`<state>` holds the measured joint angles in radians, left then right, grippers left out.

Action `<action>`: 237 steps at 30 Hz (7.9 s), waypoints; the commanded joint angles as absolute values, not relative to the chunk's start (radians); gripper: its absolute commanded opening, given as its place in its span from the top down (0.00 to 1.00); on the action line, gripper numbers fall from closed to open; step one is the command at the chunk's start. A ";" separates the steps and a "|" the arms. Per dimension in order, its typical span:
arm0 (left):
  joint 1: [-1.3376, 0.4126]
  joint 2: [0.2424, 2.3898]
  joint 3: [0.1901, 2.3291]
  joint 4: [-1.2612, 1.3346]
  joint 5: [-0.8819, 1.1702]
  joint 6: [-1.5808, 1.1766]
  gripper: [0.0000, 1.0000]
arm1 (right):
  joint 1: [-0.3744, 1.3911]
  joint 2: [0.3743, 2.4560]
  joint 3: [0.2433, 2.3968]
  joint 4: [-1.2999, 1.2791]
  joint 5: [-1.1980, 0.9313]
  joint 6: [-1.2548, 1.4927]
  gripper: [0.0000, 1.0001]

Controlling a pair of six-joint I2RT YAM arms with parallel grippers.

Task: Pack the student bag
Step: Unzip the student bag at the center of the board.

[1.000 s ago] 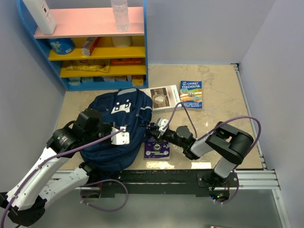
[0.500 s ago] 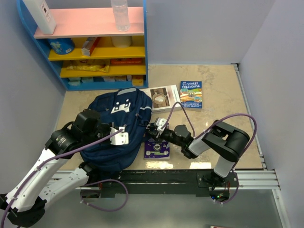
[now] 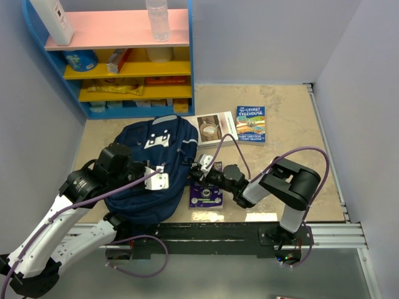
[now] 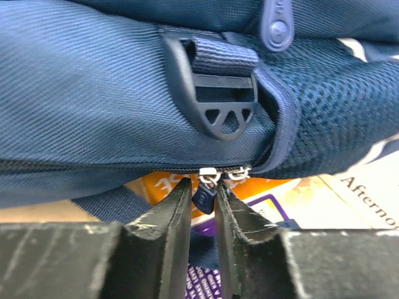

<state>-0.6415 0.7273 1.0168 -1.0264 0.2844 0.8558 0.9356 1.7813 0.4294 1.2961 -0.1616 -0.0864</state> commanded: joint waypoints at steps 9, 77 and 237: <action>-0.641 0.712 1.049 -0.890 0.322 0.871 1.00 | 0.972 1.741 0.428 1.439 -0.003 -0.097 1.00; -0.588 1.132 1.519 -0.650 0.028 0.238 1.00 | 1.542 1.388 1.034 0.080 0.491 0.035 1.00; -0.511 1.038 0.974 -0.612 0.281 0.298 1.00 | 1.386 1.404 1.035 -0.239 0.261 0.319 1.00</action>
<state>-0.5045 1.0355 0.9131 -0.8089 0.2840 0.4511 1.2766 1.3914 0.9524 -0.3431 0.3107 0.2317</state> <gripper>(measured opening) 0.067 0.068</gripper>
